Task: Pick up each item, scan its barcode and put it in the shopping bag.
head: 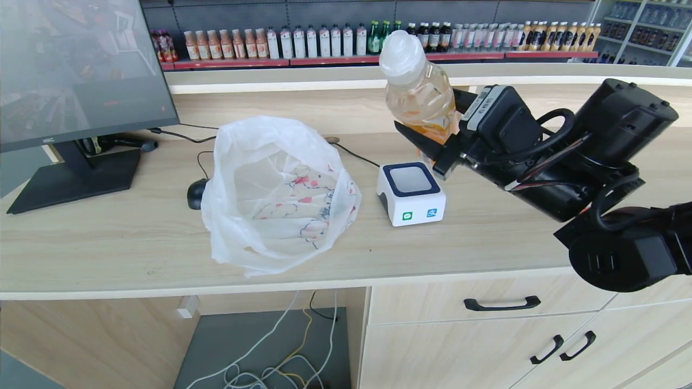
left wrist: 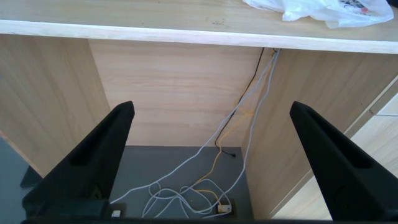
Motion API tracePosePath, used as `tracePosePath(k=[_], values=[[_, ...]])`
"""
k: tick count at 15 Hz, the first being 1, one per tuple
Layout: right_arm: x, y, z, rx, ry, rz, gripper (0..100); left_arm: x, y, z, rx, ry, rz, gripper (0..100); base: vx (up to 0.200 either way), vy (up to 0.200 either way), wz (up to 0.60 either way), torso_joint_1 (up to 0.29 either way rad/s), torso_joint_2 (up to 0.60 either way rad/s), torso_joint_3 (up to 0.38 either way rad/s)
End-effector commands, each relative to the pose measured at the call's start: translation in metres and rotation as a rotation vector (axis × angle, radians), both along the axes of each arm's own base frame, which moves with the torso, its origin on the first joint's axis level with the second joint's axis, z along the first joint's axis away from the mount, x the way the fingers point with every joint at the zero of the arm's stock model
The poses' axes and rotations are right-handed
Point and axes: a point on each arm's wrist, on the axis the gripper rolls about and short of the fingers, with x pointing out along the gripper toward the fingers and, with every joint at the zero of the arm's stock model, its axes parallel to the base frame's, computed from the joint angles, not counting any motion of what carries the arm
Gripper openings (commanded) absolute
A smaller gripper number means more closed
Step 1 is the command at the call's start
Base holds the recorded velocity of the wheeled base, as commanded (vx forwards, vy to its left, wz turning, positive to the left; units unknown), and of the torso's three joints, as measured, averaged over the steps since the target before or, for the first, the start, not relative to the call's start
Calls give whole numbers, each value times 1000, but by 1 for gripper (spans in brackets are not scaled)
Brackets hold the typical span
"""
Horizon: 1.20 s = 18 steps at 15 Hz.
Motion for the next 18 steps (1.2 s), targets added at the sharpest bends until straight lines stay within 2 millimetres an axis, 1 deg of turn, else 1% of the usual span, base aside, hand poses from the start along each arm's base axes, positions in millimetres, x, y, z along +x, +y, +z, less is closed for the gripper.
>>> tracePosePath(k=[1,2,3,4,7,10,15,18], values=[[8,5,-3,-18,-12,20,0,0,0,0,0,-1,1,100,0,0,0,0,0,0],[10,5,-5,-30,-18,34,0,0,0,0,0,1,1,100,0,0,0,0,0,0],[15,-2,-8,-61,-39,34,0,0,0,0,0,1,1,100,0,0,0,0,0,0],[17,-3,-10,-83,-51,46,0,0,0,0,0,-1,1,100,0,0,0,0,0,0],[24,2,-24,-132,-58,99,0,0,0,0,0,-1,1,100,0,0,0,0,0,0],[28,5,-32,-170,-80,140,0,0,0,0,0,1,1,100,0,0,0,0,0,0],[35,5,-39,-205,-105,169,0,0,0,0,0,-1,1,100,0,0,0,0,0,0],[42,7,-42,-219,-124,174,0,0,0,0,0,-1,1,100,0,0,0,0,0,0]])
